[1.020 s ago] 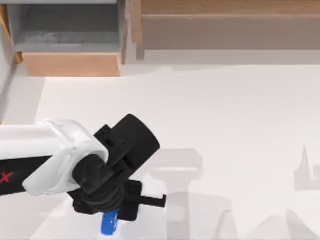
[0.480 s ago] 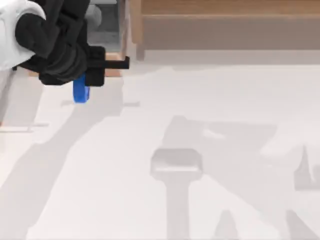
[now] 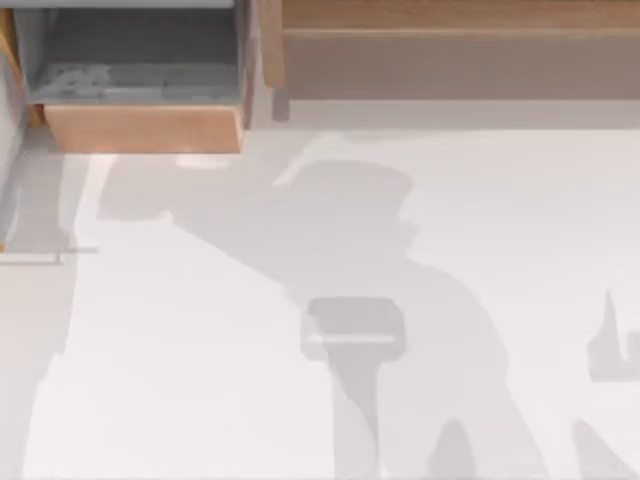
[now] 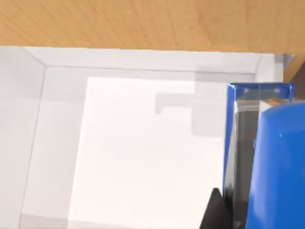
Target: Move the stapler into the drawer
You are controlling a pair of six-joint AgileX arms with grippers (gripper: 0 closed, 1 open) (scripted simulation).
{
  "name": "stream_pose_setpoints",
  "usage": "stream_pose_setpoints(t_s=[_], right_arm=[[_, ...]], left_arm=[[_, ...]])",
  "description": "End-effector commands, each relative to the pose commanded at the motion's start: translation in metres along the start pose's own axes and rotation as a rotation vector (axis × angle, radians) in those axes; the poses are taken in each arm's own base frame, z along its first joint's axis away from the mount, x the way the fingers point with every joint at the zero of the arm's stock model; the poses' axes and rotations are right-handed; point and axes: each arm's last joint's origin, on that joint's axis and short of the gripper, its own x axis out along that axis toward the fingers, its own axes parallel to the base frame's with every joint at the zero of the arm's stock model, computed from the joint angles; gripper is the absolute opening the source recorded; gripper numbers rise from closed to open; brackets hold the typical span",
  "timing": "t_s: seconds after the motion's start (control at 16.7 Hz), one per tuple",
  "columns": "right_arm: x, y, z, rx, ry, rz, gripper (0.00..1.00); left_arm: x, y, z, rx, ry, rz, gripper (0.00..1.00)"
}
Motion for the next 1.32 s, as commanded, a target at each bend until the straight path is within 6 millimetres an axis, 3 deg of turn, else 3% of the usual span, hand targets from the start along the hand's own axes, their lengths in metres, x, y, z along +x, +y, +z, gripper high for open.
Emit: stream_pose_setpoints(t_s=[0.24, 0.36, 0.48, 1.32], right_arm=[[0.0, 0.0, 0.0, 0.0, 0.0, 0.0, 1.0], [0.0, 0.0, 0.0, 0.0, 0.0, 0.0, 1.0], [0.0, 0.0, 0.0, 0.0, 0.0, 0.0, 1.0], [0.0, 0.0, 0.0, 0.0, 0.0, 0.0, 1.0]], left_arm=[[0.076, 0.069, -0.019, 0.021, 0.183, -0.049, 0.0], [0.108, 0.083, -0.037, 0.03, 0.273, -0.108, 0.0], [0.127, 0.084, -0.051, 0.04, 0.348, -0.162, 0.0], [0.141, 0.081, -0.06, 0.043, 0.371, -0.179, 0.0]])
